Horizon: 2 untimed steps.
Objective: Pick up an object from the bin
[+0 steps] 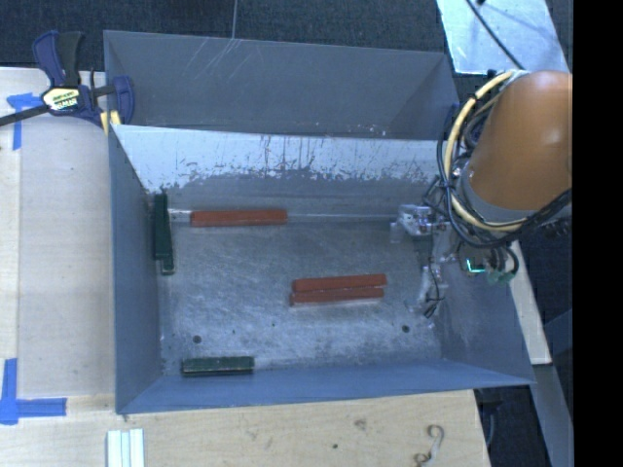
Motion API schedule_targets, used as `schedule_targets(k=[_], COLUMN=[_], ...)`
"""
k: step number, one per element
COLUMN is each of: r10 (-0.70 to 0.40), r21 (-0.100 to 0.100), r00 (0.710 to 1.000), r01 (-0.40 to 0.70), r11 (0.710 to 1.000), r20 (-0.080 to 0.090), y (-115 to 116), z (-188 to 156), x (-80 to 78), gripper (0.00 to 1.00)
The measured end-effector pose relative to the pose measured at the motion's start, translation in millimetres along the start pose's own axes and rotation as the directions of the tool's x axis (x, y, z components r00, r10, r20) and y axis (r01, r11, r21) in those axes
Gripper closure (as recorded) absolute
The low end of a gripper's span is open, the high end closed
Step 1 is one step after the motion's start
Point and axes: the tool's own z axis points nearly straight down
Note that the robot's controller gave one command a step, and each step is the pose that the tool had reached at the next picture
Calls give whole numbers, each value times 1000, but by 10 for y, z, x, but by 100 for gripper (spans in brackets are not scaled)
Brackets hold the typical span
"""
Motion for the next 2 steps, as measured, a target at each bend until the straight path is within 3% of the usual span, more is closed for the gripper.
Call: schedule_targets(k=[1, 2], r10=[86, 99], r21=[-1, -1], r00=[996, 995], r01=[-86, -99], r11=[996, 995], r20=[2, 11], y=[442, 673], z=[1726, 1363], x=[-507, -396], gripper=[0, 0])
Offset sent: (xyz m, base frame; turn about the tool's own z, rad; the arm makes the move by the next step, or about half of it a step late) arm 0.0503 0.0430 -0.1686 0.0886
